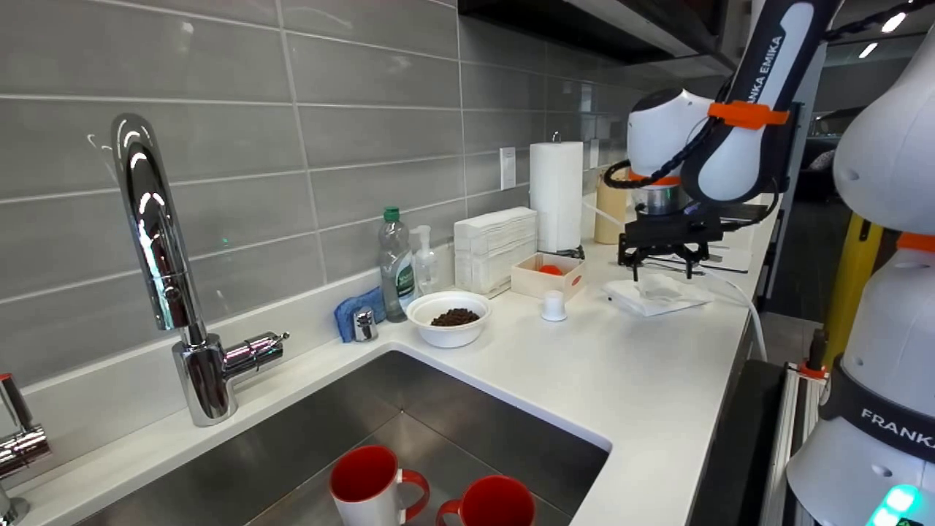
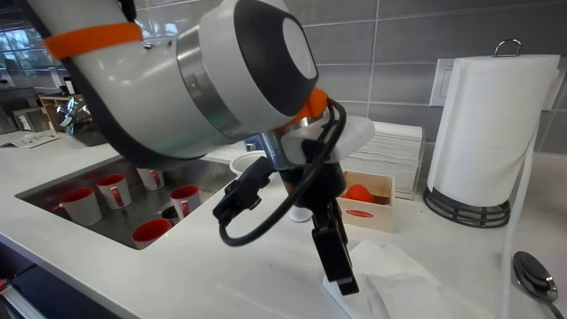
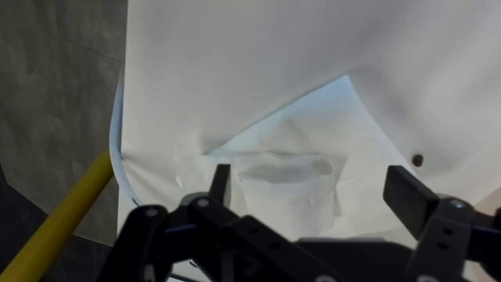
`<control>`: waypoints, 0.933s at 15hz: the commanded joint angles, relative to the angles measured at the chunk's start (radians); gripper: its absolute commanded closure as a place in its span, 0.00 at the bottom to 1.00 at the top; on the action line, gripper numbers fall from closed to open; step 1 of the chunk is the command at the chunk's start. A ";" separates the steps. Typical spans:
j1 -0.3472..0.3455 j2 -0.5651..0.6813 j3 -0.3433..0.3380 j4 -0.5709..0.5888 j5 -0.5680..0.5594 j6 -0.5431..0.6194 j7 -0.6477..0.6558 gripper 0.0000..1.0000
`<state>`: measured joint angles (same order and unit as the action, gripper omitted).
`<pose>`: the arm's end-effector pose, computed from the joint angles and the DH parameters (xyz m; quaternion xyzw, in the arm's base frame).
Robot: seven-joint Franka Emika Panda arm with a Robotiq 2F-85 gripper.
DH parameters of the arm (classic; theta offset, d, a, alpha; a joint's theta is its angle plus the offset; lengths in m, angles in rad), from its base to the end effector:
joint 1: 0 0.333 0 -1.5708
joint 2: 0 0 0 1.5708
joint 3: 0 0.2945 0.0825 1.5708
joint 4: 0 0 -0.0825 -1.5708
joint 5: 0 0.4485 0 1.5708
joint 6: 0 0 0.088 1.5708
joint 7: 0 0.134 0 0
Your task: Move the white plate forward closer to the wall and use the napkin to wipe the counter
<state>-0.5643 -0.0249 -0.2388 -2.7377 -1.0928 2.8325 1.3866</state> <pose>0.3192 -0.2738 0.1236 0.8218 -0.5365 0.1032 0.1619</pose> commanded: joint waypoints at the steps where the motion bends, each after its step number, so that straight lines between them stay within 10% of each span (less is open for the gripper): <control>1: -0.028 0.126 -0.027 0.086 -0.101 0.055 0.162 0.00; 14: 0.027 0.411 -0.061 0.329 -0.431 0.038 0.670 0.00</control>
<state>-0.5586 0.3181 -0.2896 -2.4658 -1.4261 2.8701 1.9204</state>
